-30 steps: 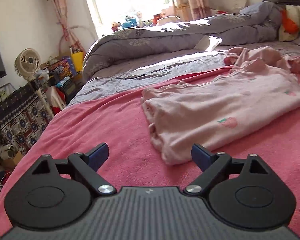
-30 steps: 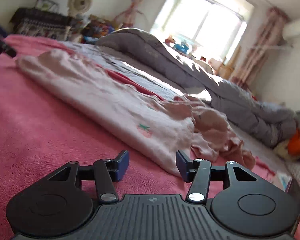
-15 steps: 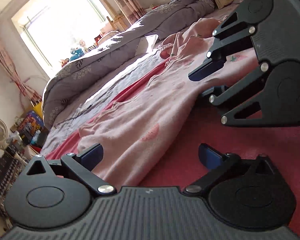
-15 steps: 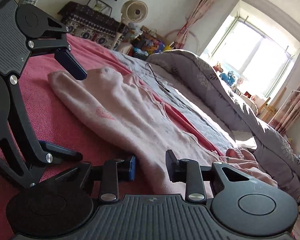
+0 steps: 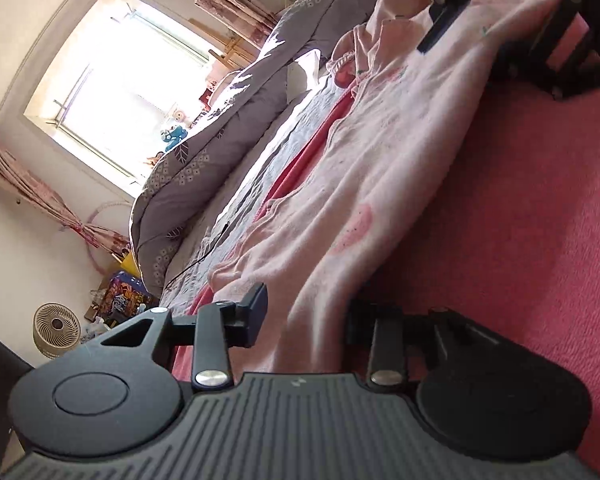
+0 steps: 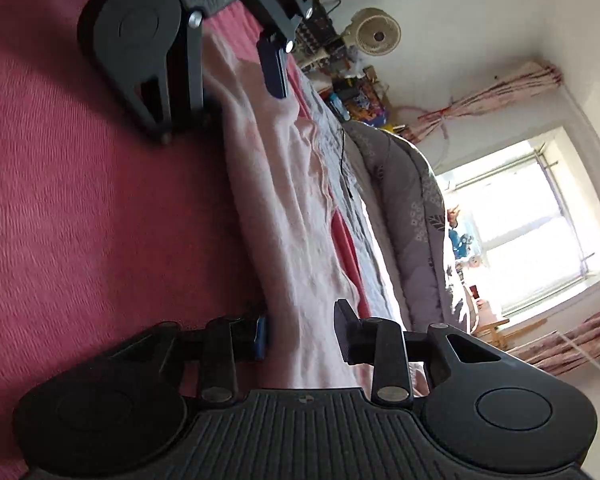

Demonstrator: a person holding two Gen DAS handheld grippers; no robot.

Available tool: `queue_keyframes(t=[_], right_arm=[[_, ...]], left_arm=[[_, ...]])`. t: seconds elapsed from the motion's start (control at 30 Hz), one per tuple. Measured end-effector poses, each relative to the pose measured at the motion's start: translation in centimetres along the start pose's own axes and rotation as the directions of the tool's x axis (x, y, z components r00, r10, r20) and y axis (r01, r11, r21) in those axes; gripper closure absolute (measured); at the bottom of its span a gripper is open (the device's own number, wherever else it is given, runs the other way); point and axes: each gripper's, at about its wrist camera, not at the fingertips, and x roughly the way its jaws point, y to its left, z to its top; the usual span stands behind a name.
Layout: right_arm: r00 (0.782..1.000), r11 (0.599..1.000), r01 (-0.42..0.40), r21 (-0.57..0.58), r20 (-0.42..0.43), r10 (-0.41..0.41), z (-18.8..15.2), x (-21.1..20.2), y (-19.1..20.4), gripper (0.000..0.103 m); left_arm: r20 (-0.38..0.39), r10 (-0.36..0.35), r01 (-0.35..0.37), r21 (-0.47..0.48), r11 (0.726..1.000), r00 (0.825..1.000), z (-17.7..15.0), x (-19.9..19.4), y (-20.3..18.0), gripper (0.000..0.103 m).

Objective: Fold clothes

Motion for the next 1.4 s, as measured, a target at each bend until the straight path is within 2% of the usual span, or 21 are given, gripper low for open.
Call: queue_keyframes(t=[0.03,0.17,0.27,0.33,0.43,0.53,0.7,0.8,0.9,0.97,1.03,1.1,1.13,1.17,1.2,1.27,1.3,1.33,1.37,1.4], right_arm=[[0.999,1.000,-0.001,-0.012,-0.033,0.001,-1.3,0.4,-0.2,0.075],[0.995,0.999,0.033,-0.029,-0.094,-0.036,-5.0,0.5,-0.5,0.079],[0.988,0.996,0.077,-0.041,-0.129,-0.082,-5.7,0.6,-0.1,0.088],[0.979,0.982,0.165,-0.088,-0.103,-0.174,-5.6,0.3,0.7,0.089],[0.969,0.971,0.227,-0.077,-0.084,-0.233,-5.1,-0.6,0.2,0.089],[0.974,0.976,0.212,-0.048,-0.067,-0.215,-4.4,-2.6,-0.8,0.090],[0.988,0.988,0.150,0.039,-0.048,-0.148,-4.1,-7.8,-1.2,0.089],[0.989,0.985,0.147,0.094,-0.010,-0.147,-3.5,-12.1,0.0,0.090],[0.997,0.984,0.074,0.163,-0.030,-0.070,-3.2,-15.3,1.1,0.089],[0.998,0.976,0.005,0.216,-0.068,0.010,-4.0,-16.4,2.4,0.088],[0.993,0.965,-0.040,0.261,-0.094,0.067,-5.3,-17.6,3.6,0.083],[0.994,0.955,-0.035,0.294,-0.085,0.062,-6.6,-19.3,3.7,0.077],[0.991,0.940,-0.050,0.337,-0.101,0.089,-7.4,-20.3,3.2,0.074],[0.987,0.919,-0.051,0.390,-0.124,0.107,-8.1,-21.1,2.5,0.065],[0.982,0.892,-0.042,0.451,-0.148,0.121,-9.0,-21.8,1.7,0.054],[0.976,0.830,0.028,0.557,-0.194,0.097,-10.5,-22.7,-0.1,0.052],[0.977,0.785,0.072,0.615,-0.201,0.068,-10.9,-23.0,-1.3,0.052],[0.980,0.726,0.113,0.678,-0.195,0.029,-10.9,-23.2,-2.5,0.052],[0.984,0.658,0.142,0.739,-0.177,-0.013,-10.8,-23.2,-3.4,0.051],[0.986,0.589,0.160,0.792,-0.153,-0.062,-10.5,-23.0,-4.2,0.048]], left_arm=[[-0.007,-0.005,0.005,0.020,1.000,1.000,-0.2,0.3,-0.1,0.082],[0.009,0.002,-0.002,0.087,0.996,1.000,-0.3,0.6,-0.8,0.088],[0.004,0.030,-0.030,0.134,0.990,1.000,-0.1,0.6,-1.3,0.094],[-0.014,0.055,-0.052,0.164,0.985,0.998,0.1,0.5,-1.4,0.095],[-0.041,0.063,-0.054,0.182,0.982,0.997,0.1,0.0,-0.4,0.095],[-0.056,0.042,-0.032,0.165,0.986,0.998,-0.4,-2.2,1.9,0.095],[-0.083,-0.046,0.054,0.089,0.995,0.996,-2.3,-7.2,4.2,0.090],[-0.130,-0.117,0.123,0.040,0.992,0.985,-3.8,-8.9,3.9,0.088],[-0.177,-0.191,0.194,0.000,0.981,0.966,-5.8,-10.0,2.8,0.083],[-0.198,-0.154,0.154,-0.015,0.988,0.968,-7.0,-10.4,3.3,0.083],[-0.220,-0.118,0.114,-0.029,0.993,0.968,-8.1,-10.8,3.7,0.077],[-0.256,-0.092,0.074,-0.079,0.994,0.962,-9.4,-11.0,5.4,0.054],[-0.282,-0.070,0.041,-0.110,0.993,0.957,-10.1,-10.9,6.6,0.048],[-0.302,-0.056,0.010,-0.150,0.989,0.952,-10.5,-10.9,7.9,0.041],[-0.298,-0.062,-0.006,-0.223,0.975,0.953,-10.5,-10.9,9.3,0.041],[-0.288,-0.074,-0.038,-0.364,0.930,0.955,-10.3,-10.9,12.0,0.043],[-0.269,-0.089,-0.040,-0.438,0.898,0.959,-10.0,-10.9,13.2,0.044],[-0.199,-0.132,0.009,-0.522,0.853,0.971,-9.1,-11.1,14.1,0.043],[-0.125,-0.164,0.061,-0.582,0.811,0.979,-8.0,-11.2,14.3,0.039],[-0.038,-0.186,0.120,-0.636,0.762,0.982,-6.7,-11.4,14.1,0.029]])
